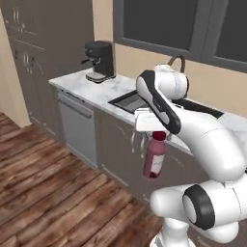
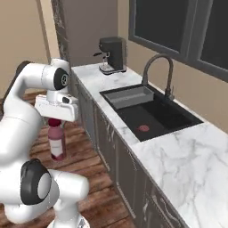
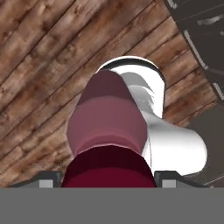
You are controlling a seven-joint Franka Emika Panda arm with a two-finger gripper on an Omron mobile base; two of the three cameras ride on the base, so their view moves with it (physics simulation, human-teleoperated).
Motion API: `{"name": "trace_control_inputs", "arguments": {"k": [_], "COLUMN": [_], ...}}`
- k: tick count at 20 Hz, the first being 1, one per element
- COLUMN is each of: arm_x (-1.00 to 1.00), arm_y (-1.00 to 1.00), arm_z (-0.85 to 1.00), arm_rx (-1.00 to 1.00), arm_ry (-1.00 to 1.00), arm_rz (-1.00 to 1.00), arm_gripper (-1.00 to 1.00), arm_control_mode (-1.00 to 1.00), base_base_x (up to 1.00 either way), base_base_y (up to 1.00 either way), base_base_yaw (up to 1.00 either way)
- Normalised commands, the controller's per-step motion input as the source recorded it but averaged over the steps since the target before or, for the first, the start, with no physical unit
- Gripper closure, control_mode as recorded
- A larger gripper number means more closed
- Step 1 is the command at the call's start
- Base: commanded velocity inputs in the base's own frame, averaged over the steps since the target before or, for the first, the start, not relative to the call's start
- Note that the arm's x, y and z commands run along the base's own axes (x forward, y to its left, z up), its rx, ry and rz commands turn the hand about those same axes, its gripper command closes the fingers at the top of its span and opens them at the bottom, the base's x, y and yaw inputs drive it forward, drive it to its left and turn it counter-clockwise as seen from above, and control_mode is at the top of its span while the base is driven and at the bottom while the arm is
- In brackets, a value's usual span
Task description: There is a wine glass and glass cup on the dining counter. Place the wine bottle next to the wine glass and the juice bottle next to the glass cup.
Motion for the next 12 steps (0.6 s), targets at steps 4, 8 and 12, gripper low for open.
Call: {"name": "trace_control_inputs", "arguments": {"k": [4,8,12], "arm_x": [0.0,0.0,0.0], "arm_y": [0.0,0.0,0.0], "arm_z": [0.0,0.0,0.0], "arm_rx": [0.0,0.0,0.0], "arm_ry": [0.0,0.0,0.0], "arm_rz": [0.0,0.0,0.0], "arm_gripper": [1.0,1.0,1.0], "arm_control_mode": [1.0,1.0,1.0], "base_base_x": [0.0,0.01,0.03], "base_base_y": [0.16,0.16,0.15], "base_base_yaw": [0.77,0.74,0.69]}}
